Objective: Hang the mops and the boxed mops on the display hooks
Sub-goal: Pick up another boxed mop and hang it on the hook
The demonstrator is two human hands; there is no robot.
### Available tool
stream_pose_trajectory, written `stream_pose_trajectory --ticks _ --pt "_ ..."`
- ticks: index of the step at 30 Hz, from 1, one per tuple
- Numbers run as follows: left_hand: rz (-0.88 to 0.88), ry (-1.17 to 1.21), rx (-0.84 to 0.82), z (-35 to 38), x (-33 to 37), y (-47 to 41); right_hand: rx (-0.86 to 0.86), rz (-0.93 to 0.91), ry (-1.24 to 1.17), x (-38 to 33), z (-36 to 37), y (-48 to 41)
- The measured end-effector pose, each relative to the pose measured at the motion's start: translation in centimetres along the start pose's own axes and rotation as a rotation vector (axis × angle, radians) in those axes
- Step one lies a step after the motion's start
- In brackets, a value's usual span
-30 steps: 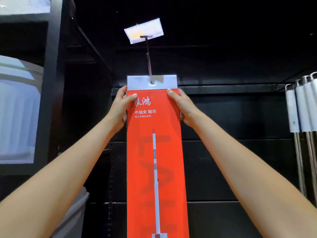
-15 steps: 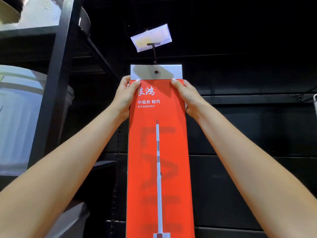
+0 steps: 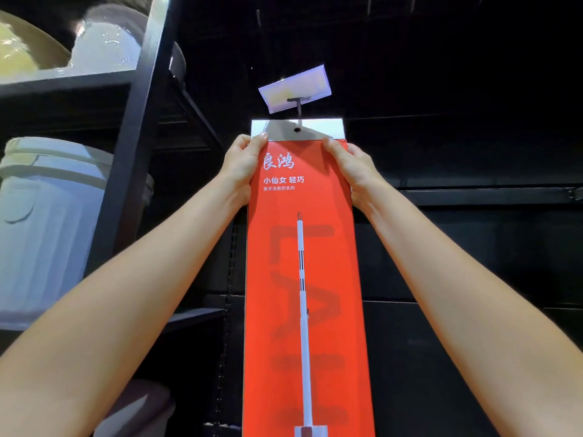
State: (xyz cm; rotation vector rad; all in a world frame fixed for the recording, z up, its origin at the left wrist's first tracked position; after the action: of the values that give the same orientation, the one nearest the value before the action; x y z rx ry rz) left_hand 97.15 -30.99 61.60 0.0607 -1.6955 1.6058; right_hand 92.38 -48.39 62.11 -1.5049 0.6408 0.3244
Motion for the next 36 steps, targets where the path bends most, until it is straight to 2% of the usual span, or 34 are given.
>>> stream_pose_trajectory --ticks 15,21,25,32,36 --pt "-0.077 -0.065 -0.032 -0.6 -3.6 -2.4 0.023 0.071 -0.005 4.4 -0.8 -1.2" --pt "-0.047 -0.094 -0.076 -1.1 -6.0 -2.3 -0.005 0.069 0.034 6.2 -1.3 -0.8" --pt "0.000 -0.137 -0.143 -1.8 -7.8 -1.1 -0.063 0.067 0.086 7.5 -1.8 0.2" --pt "-0.156 -0.097 -0.332 -4.2 -12.6 4.2 -0.221 0.197 0.061 10.6 -3.6 5.0" --pt "-0.134 -0.035 -0.244 -4.3 -14.3 6.5 -0.240 0.235 0.037 12.8 -4.3 7.0"
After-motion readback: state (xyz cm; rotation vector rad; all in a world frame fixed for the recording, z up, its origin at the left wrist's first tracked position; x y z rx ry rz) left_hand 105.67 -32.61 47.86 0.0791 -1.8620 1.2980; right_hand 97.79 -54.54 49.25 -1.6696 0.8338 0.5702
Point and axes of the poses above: each hand's wrist, its own y-axis away from the middle knuckle, its own z-axis out of the palm, x = y × z, the point moved 2 cm from there along -y, towards the middle knuckle, and after that the axes turned 11 degrees about -x, right-handed, at the moved point
